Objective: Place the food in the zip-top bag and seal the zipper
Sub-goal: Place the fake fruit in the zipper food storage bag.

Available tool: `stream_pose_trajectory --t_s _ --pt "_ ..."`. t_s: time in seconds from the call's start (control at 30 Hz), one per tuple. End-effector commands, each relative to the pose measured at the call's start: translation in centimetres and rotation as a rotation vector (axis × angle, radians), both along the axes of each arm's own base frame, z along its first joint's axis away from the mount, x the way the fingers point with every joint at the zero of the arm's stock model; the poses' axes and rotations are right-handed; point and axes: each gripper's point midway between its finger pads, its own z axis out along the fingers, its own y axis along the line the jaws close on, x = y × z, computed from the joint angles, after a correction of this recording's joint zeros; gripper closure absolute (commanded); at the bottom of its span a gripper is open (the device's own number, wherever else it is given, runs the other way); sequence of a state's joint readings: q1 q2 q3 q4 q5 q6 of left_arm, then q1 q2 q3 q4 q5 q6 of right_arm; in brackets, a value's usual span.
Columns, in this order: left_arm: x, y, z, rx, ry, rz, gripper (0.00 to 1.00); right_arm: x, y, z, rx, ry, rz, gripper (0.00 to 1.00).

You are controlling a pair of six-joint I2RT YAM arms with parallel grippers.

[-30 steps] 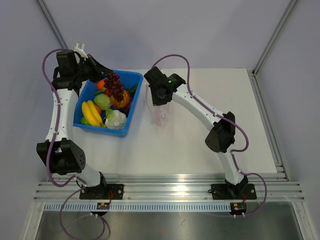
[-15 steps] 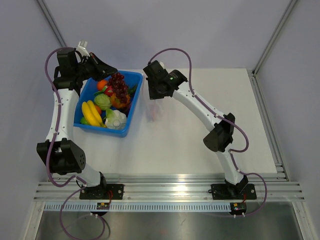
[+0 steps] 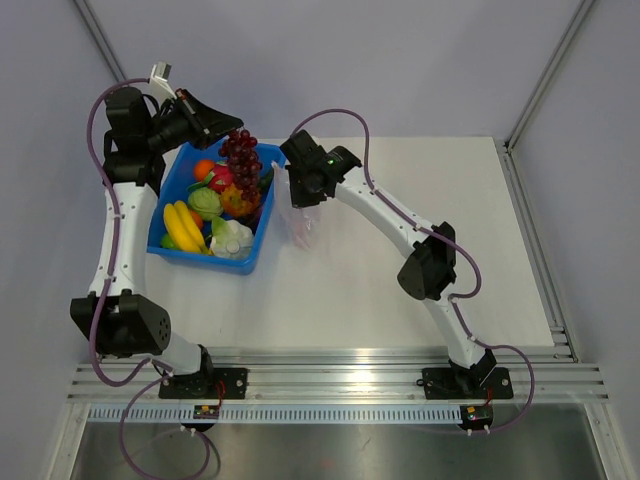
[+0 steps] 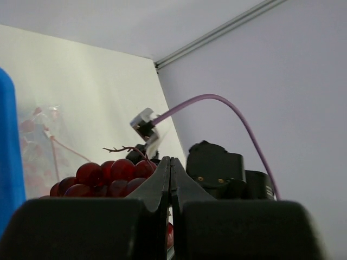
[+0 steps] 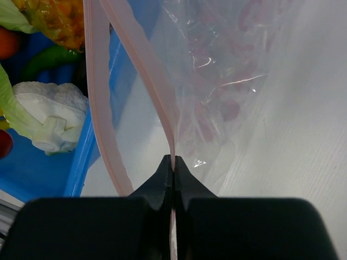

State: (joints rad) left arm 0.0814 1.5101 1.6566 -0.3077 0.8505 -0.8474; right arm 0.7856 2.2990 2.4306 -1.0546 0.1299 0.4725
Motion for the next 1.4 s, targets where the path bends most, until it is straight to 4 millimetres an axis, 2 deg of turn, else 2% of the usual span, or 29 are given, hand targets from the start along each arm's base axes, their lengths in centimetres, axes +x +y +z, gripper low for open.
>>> stream_pose_trajectory --t_s 0.0,0.17,0.23,0.27,0.43,0.57,0.6,0.63,0.73,0.8,0.87,1.0,1.2,1.37 --pt "-3.5 -2.2 6.6 -0.044 -0.185 -0.097 1.00 0.2 2.1 1.9 0.093 -0.029 0.016 1.00" --pt "-3.9 -3.8 7.2 -0.088 -0.194 -0.135 1.00 0.1 2.4 1.6 0.109 -0.013 0.015 1.00" --pt "-3.7 -3.7 7.5 -0.106 -0.202 -0.123 1.00 0.0 2.7 2.0 0.133 -0.011 0.015 1.00" --pt "-3.9 -4.6 7.1 -0.112 -0.187 -0.145 1.00 0.0 2.7 1.9 0.135 -0.007 0.013 1.00" --pt "-3.4 -5.6 5.4 -0.124 -0.157 -0.157 1.00 -0.6 3.2 2.5 0.181 0.005 0.018 1.00" --pt "-2.9 -5.7 3.8 -0.144 -0.136 -0.163 1.00 -1.1 3.3 3.2 0.239 0.025 0.025 1.00" --pt "-2.9 -5.8 3.6 -0.155 -0.128 -0.167 1.00 -1.3 3.5 4.6 0.285 0.014 0.028 1.00" --pt "-2.8 -5.8 2.9 -0.159 -0.123 -0.168 1.00 -1.4 3.2 3.8 0.284 0.034 0.019 1.00" --pt "-2.4 -5.9 1.8 -0.186 -0.100 -0.173 1.00 -1.5 3.0 4.8 0.359 0.048 0.017 1.00" --pt "-2.5 -6.0 1.9 -0.207 -0.105 -0.186 1.00 -1.5 3.0 5.9 0.407 0.050 0.016 1.00" --pt "-2.6 -6.0 1.8 -0.216 -0.101 -0.188 1.00 -1.4 2.7 5.7 0.421 0.066 0.011 1.00" --pt "-2.6 -6.0 1.9 -0.211 -0.107 -0.182 1.00 -1.6 2.8 6.7 0.479 0.080 0.020 1.00" --pt "-2.4 -6.0 0.6 -0.219 -0.077 -0.184 1.00 -1.6 2.9 7.6 0.522 0.084 0.020 1.00" --pt "-2.5 -6.1 0.5 -0.226 -0.067 -0.190 1.00 -1.4 3.0 7.8 0.544 0.090 0.020 1.00"
